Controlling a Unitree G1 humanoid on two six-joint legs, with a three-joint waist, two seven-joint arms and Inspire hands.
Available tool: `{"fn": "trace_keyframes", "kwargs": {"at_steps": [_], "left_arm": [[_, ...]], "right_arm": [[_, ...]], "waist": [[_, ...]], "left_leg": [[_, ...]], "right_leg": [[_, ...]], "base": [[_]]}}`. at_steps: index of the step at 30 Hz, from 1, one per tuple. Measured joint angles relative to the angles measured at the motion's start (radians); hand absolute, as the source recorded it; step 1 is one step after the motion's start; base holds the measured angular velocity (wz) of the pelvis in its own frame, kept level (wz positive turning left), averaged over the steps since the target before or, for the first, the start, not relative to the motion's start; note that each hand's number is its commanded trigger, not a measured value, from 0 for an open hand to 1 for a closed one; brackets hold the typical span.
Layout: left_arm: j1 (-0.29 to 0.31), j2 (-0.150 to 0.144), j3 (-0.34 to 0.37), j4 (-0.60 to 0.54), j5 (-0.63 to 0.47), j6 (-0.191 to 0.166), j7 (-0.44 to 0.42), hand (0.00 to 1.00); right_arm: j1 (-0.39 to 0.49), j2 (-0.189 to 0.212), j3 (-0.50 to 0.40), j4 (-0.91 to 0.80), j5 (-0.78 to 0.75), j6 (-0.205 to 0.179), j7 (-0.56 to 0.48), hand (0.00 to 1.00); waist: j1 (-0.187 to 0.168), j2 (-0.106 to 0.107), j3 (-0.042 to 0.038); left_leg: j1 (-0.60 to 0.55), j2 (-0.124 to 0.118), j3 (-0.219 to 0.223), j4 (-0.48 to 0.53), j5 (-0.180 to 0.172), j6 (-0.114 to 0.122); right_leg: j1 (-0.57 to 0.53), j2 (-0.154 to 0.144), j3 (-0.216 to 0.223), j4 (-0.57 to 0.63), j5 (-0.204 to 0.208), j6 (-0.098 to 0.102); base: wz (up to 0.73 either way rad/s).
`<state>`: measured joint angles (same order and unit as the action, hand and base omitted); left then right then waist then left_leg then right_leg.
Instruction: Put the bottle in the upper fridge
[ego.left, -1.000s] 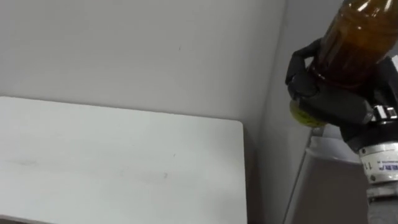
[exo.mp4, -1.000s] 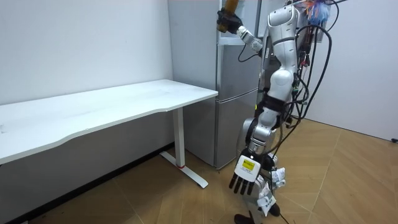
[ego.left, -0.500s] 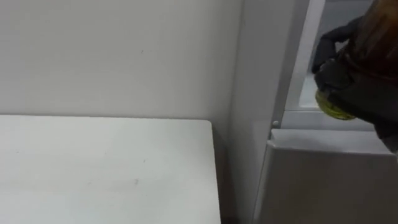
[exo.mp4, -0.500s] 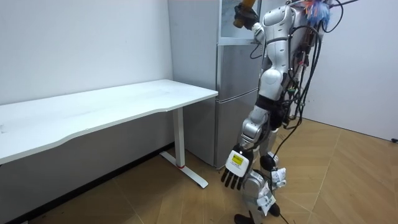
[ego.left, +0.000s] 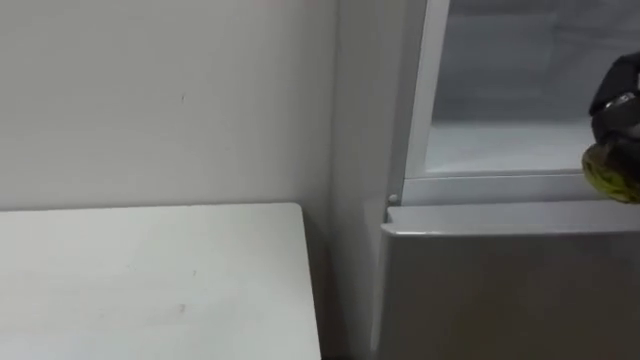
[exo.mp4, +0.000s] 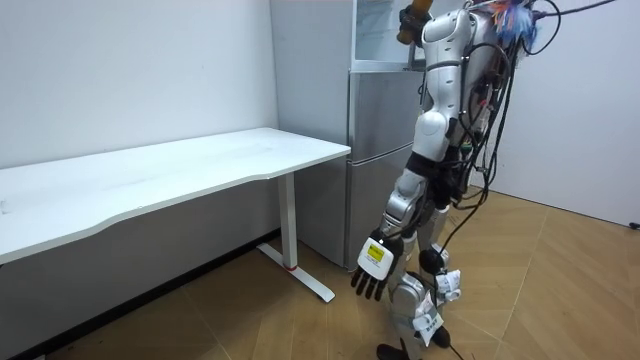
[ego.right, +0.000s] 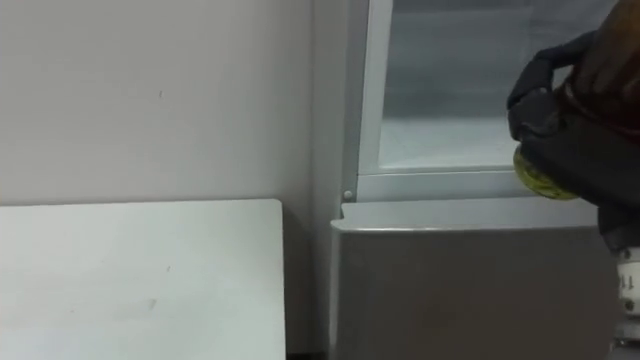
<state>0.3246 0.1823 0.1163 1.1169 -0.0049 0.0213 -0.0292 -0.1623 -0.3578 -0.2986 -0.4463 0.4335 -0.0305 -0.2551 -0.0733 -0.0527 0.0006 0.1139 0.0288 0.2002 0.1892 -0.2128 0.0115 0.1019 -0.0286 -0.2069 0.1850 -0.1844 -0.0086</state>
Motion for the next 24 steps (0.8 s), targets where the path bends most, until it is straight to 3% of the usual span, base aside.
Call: {"fn": "trace_keyframes", "kwargs": {"at_steps": [9,18,24], "left_arm": [[-0.001,0.005,0.007,-0.024,0.019,-0.014,0.001,0.00],[-0.003,0.005,0.027,-0.039,0.047,-0.016,-0.011,0.00],[0.005,0.008,0.066,-0.038,0.047,-0.014,-0.023,0.00]], "right_arm": [[-0.001,-0.010,-0.046,0.114,0.017,0.000,-0.092,1.00],[-0.004,-0.050,-0.047,0.267,0.096,0.011,-0.115,1.00],[-0.077,-0.135,-0.045,0.410,0.115,0.047,-0.140,1.00]], "waist": [[-0.002,-0.010,-0.0002],[0.026,-0.011,0.0006],[0.051,-0.026,0.0076]], "left_leg": [[-0.001,-0.004,0.005,-0.004,0.000,0.000],[-0.003,-0.003,0.011,-0.010,0.000,-0.001],[-0.014,-0.002,0.006,-0.007,0.000,0.000]], "right_leg": [[0.002,0.003,0.002,0.001,0.001,0.000],[-0.004,0.003,0.003,0.007,0.001,0.000],[-0.017,0.002,0.005,0.019,0.001,0.000]], "base": [[0.00],[-0.01],[0.00]]}}
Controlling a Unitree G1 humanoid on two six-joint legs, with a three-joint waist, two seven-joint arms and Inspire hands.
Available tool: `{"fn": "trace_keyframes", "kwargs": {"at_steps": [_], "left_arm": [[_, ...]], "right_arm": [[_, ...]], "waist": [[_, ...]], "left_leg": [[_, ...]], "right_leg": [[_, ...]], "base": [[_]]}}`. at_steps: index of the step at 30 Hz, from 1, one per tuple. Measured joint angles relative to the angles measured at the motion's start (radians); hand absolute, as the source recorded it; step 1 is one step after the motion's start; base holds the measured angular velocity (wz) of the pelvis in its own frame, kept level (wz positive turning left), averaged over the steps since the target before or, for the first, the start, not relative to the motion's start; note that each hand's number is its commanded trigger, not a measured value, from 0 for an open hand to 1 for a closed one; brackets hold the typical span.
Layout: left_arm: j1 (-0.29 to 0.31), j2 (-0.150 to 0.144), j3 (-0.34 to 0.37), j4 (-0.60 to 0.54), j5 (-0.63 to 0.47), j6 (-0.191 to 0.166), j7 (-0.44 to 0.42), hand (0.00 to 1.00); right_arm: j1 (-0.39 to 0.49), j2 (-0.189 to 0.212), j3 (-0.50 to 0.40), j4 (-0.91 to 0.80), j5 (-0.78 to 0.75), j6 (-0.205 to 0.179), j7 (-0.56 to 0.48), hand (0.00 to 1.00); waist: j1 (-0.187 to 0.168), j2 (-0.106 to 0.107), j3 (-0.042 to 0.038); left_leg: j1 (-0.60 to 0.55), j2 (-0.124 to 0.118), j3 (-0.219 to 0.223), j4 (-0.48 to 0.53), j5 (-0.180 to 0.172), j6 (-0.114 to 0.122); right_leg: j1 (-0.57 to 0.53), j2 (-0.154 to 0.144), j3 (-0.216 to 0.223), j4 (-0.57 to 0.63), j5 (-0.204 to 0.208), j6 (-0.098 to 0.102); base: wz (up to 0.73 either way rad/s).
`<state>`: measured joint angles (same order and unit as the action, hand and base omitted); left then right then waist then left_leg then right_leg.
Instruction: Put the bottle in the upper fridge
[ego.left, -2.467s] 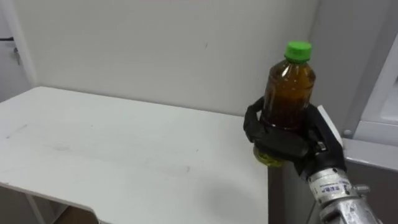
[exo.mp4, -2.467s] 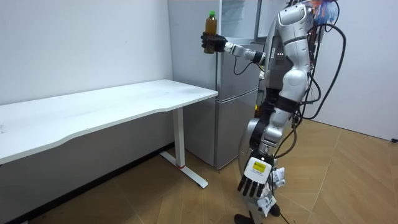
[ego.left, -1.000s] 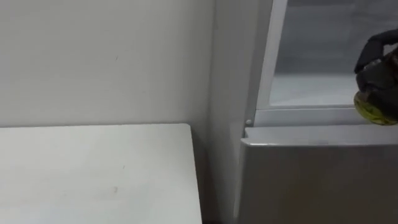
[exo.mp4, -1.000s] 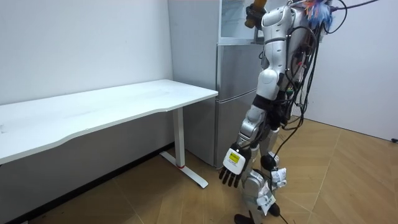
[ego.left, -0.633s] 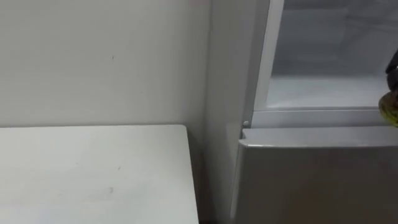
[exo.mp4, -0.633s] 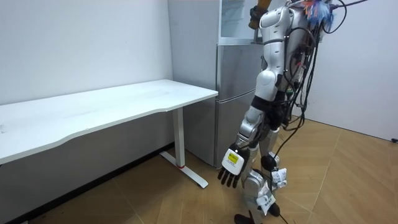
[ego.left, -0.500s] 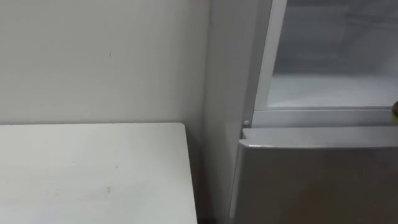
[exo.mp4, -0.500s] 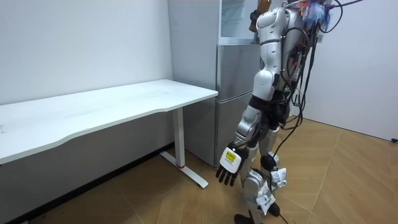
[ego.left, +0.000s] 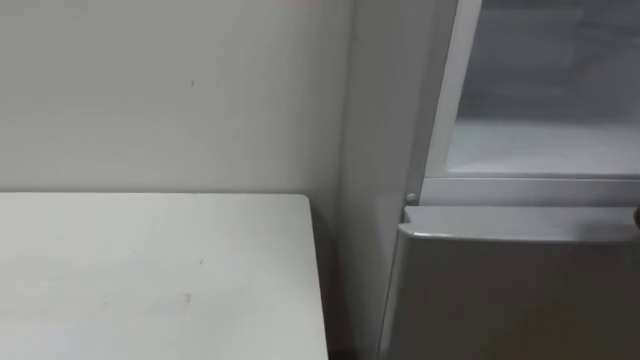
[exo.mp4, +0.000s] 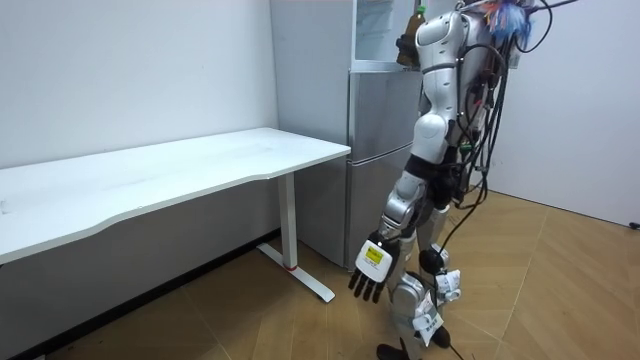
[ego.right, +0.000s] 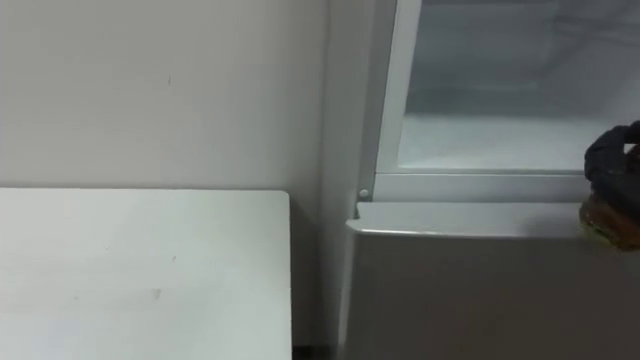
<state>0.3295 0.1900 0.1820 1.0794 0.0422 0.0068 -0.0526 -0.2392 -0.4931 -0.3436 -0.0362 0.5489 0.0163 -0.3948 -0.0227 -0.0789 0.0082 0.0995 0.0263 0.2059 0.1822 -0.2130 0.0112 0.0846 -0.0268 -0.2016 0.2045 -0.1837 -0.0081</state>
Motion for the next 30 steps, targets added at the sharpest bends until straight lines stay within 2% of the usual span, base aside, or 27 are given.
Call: {"fn": "trace_keyframes", "kwargs": {"at_steps": [4,8,12,14,17,21,23,30], "left_arm": [[0.012,0.003,0.011,0.000,0.001,0.001,0.000,0.00],[0.010,0.010,0.019,-0.017,0.035,0.018,-0.008,0.00],[0.012,0.019,0.032,-0.042,0.038,0.037,-0.014,0.00],[0.012,0.020,0.032,-0.067,0.038,0.053,-0.019,0.00],[0.010,0.023,0.033,-0.080,0.038,0.058,-0.019,0.00],[0.012,0.022,0.032,-0.080,0.038,0.071,-0.019,0.00],[0.013,0.022,0.033,-0.080,0.038,0.078,-0.019,0.00],[0.017,0.022,0.033,-0.099,0.038,0.091,-0.016,0.00]], "right_arm": [[-0.031,-0.035,0.011,0.033,-0.003,0.007,-0.033,1.00],[-0.080,-0.040,0.011,0.090,-0.004,0.010,-0.048,1.00],[-0.139,-0.042,0.012,0.126,0.001,0.043,-0.048,1.00],[-0.185,-0.045,0.016,0.166,0.009,0.046,-0.039,1.00],[-0.225,-0.056,0.021,0.215,0.043,0.052,-0.022,1.00],[-0.237,-0.067,0.050,0.226,0.048,0.053,-0.003,1.00],[-0.237,-0.067,0.053,0.229,0.048,0.073,0.013,1.00],[-0.253,-0.069,0.081,0.266,0.046,0.087,0.023,1.00]], "waist": [[0.011,-0.012,-0.0015],[0.016,-0.028,-0.0093],[0.025,-0.044,-0.0114],[0.025,-0.044,-0.0118],[0.027,-0.041,-0.0127],[0.028,-0.026,-0.0121],[0.031,-0.019,-0.0121],[0.032,-0.023,-0.0089]], "left_leg": [[-0.003,-0.001,-0.006,0.005,0.000,0.000],[-0.020,-0.002,-0.019,0.017,0.000,0.000],[-0.029,-0.001,-0.020,0.021,0.000,0.000],[-0.036,0.001,-0.024,0.024,0.000,0.001],[-0.039,-0.001,-0.031,0.024,0.000,0.001],[-0.039,-0.001,-0.043,0.025,0.000,0.000],[-0.038,-0.002,-0.044,0.025,0.001,0.000],[-0.038,0.000,-0.046,0.028,0.001,0.000]], "right_leg": [[-0.002,0.000,-0.007,-0.001,0.000,0.000],[-0.008,-0.003,-0.020,-0.001,-0.001,-0.001],[-0.013,-0.004,-0.022,0.000,-0.001,-0.001],[-0.014,-0.006,-0.028,0.001,-0.001,-0.001],[-0.014,-0.008,-0.043,0.001,-0.001,-0.001],[-0.013,-0.008,-0.052,0.001,-0.001,-0.001],[-0.012,-0.008,-0.053,0.001,-0.001,-0.001],[-0.010,-0.009,-0.052,0.000,-0.001,-0.001]], "base": [[0.04],[0.08],[0.03],[0.07],[0.11],[0.06],[0.00],[0.00]]}}
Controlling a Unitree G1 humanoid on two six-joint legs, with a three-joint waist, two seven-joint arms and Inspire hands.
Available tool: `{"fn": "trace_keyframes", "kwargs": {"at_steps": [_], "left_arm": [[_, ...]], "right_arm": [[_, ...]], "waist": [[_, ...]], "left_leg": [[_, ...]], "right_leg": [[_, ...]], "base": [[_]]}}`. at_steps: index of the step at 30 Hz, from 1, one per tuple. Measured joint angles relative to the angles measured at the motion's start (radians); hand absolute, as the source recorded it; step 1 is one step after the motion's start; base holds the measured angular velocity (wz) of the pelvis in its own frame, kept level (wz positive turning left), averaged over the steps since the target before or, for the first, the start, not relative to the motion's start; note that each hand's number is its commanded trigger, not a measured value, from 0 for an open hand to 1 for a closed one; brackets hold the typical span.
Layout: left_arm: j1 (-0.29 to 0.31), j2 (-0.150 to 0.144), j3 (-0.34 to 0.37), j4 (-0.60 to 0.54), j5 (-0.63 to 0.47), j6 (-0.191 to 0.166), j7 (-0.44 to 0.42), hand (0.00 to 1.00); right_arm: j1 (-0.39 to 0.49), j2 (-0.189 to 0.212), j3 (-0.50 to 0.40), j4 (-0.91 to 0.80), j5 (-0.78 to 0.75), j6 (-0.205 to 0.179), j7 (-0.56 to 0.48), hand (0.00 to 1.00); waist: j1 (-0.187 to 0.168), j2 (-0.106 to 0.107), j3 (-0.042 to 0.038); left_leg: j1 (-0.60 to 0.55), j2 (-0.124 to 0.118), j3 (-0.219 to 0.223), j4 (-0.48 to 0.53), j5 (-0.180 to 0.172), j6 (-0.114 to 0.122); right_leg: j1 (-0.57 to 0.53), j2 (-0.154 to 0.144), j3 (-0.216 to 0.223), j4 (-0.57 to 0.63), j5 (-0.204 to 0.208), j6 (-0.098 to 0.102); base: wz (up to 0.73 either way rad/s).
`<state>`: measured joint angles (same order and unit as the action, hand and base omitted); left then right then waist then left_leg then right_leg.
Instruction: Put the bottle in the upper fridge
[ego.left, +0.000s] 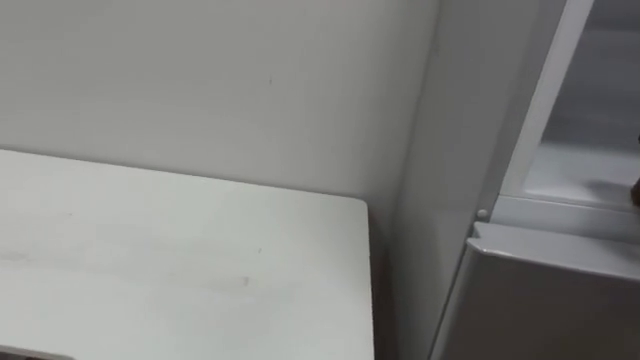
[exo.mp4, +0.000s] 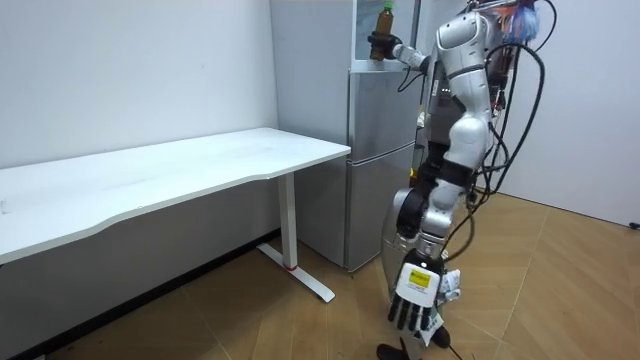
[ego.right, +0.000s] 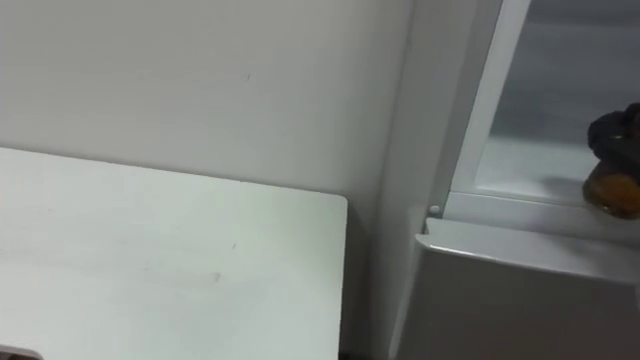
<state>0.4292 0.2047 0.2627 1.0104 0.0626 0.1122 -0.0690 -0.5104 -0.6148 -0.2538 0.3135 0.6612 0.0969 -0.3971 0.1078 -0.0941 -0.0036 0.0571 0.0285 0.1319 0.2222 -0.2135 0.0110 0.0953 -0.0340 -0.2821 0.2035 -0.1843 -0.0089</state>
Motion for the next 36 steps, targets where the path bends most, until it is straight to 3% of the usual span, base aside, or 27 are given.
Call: {"fn": "trace_keyframes", "kwargs": {"at_steps": [6,16,21,26,28,31,33,34,36], "left_arm": [[0.024,-0.008,0.034,-0.002,-0.012,0.005,0.000,0.00],[0.013,-0.012,0.051,-0.026,-0.014,0.012,0.001,0.00],[0.024,-0.012,0.047,-0.040,-0.030,0.012,0.013,0.00],[0.031,-0.007,0.047,-0.049,-0.053,0.007,0.023,0.00],[0.031,-0.005,0.047,-0.047,-0.053,0.005,0.023,0.00],[0.030,0.012,0.024,-0.048,-0.053,0.005,0.023,0.00],[0.027,0.027,0.007,-0.047,-0.066,0.003,0.023,0.00],[0.020,0.031,0.006,-0.046,-0.091,0.003,0.023,0.00],[0.014,0.036,0.006,-0.047,-0.113,-0.003,0.023,0.00]], "right_arm": [[-0.012,0.000,0.003,0.000,-0.006,-0.001,-0.029,1.00],[-0.088,-0.024,0.057,0.114,-0.003,-0.007,-0.008,1.00],[-0.088,-0.060,0.061,0.152,-0.017,-0.020,-0.007,1.00],[-0.135,-0.069,0.078,0.207,-0.061,-0.078,-0.025,1.00],[-0.158,-0.072,0.087,0.224,-0.085,-0.106,-0.031,1.00],[-0.159,-0.095,0.127,0.236,-0.118,-0.145,-0.049,1.00],[-0.177,-0.096,0.152,0.258,-0.122,-0.168,-0.050,0.61],[-0.198,-0.096,0.160,0.277,-0.122,-0.174,-0.048,0.00],[-0.220,-0.096,0.166,0.311,-0.121,-0.185,-0.048,0.00]], "waist": [[0.023,0.014,-0.0073],[0.028,0.003,-0.0038],[0.035,0.009,-0.0005],[0.038,0.027,0.0006],[0.041,0.039,0.0068],[0.061,0.049,0.0078],[0.064,0.048,0.0075],[0.064,0.048,0.0077],[0.067,0.048,0.0075]], "left_leg": [[-0.010,-0.005,-0.019,0.002,0.001,0.000],[-0.019,-0.013,-0.056,0.018,0.001,0.000],[-0.033,-0.026,-0.091,0.020,0.001,0.000],[-0.104,-0.023,-0.122,0.058,0.001,0.000],[-0.129,-0.023,-0.135,0.073,0.001,0.000],[-0.152,-0.021,-0.138,0.084,0.002,-0.001],[-0.173,-0.019,-0.139,0.089,0.004,-0.004],[-0.187,-0.020,-0.139,0.094,0.005,-0.005],[-0.201,-0.018,-0.139,0.105,0.005,-0.006]], "right_leg": [[0.000,-0.008,-0.023,0.001,-0.001,-0.001],[0.019,-0.016,-0.071,-0.013,-0.010,-0.003],[0.027,-0.017,-0.104,-0.018,-0.014,0.002],[-0.014,-0.016,-0.138,-0.011,-0.013,0.000],[-0.032,-0.017,-0.146,0.000,-0.012,-0.001],[-0.051,-0.018,-0.147,0.003,-0.010,-0.004],[-0.070,-0.018,-0.144,0.004,-0.006,-0.011],[-0.082,-0.016,-0.143,0.004,-0.003,-0.016],[-0.090,-0.014,-0.143,0.004,-0.001,-0.019]], "base": [[0.08],[0.13],[0.21],[0.20],[0.15],[0.02],[-0.05],[-0.04],[0.00]]}}
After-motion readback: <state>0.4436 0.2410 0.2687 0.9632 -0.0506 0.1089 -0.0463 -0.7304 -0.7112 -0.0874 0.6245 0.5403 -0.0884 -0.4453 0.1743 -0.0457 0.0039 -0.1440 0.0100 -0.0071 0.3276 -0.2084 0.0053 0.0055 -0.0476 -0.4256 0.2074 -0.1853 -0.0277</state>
